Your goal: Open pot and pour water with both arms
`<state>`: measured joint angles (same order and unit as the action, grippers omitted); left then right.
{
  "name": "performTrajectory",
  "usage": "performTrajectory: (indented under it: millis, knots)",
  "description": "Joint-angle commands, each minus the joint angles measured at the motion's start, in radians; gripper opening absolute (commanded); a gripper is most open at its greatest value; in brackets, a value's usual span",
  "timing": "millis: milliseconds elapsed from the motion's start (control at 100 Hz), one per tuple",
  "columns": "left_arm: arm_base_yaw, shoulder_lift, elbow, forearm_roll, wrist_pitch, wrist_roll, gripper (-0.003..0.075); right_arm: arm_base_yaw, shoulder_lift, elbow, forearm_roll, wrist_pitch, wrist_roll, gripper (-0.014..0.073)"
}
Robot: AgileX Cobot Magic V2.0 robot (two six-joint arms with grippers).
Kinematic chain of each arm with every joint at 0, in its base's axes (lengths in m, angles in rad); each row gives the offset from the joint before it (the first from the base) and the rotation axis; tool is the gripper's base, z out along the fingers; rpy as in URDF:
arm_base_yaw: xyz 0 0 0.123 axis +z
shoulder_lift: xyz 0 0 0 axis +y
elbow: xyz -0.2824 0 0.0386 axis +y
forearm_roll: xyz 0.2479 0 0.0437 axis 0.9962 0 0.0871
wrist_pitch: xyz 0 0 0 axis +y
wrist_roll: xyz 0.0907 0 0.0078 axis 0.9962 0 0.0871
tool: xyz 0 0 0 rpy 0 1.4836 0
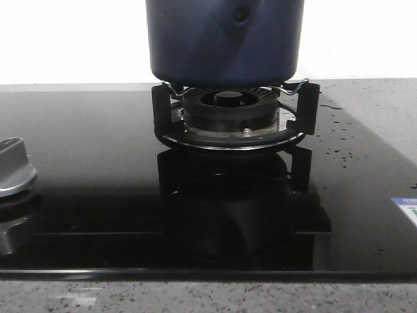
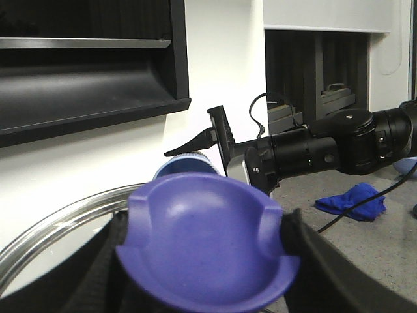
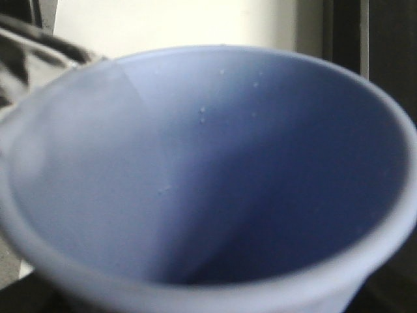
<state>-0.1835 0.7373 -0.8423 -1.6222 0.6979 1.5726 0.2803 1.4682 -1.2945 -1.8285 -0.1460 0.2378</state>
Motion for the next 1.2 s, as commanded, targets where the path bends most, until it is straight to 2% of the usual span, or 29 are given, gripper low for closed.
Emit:
performTrajectory:
  millis: [0,350,640,1190]
  knots:
    - [0.002,-0.005,-0.03,-0.073,-0.007,-0.009,0.0263,0.006,-0.035,-0.055,-0.051,0.022,-0.026,0.024]
    - [0.002,-0.005,-0.03,-0.071,-0.007,-0.009,0.0263,0.024,-0.016,-0.137,-0.051,0.042,-0.084,0.024]
    - [-0.004,-0.005,-0.03,-0.071,-0.007,-0.009,0.0263,0.052,-0.001,-0.163,-0.051,0.046,-0.215,0.024]
    - [-0.032,-0.005,-0.03,-0.052,-0.007,-0.009,0.0263,0.055,0.0,-0.176,-0.051,0.06,-0.243,0.024]
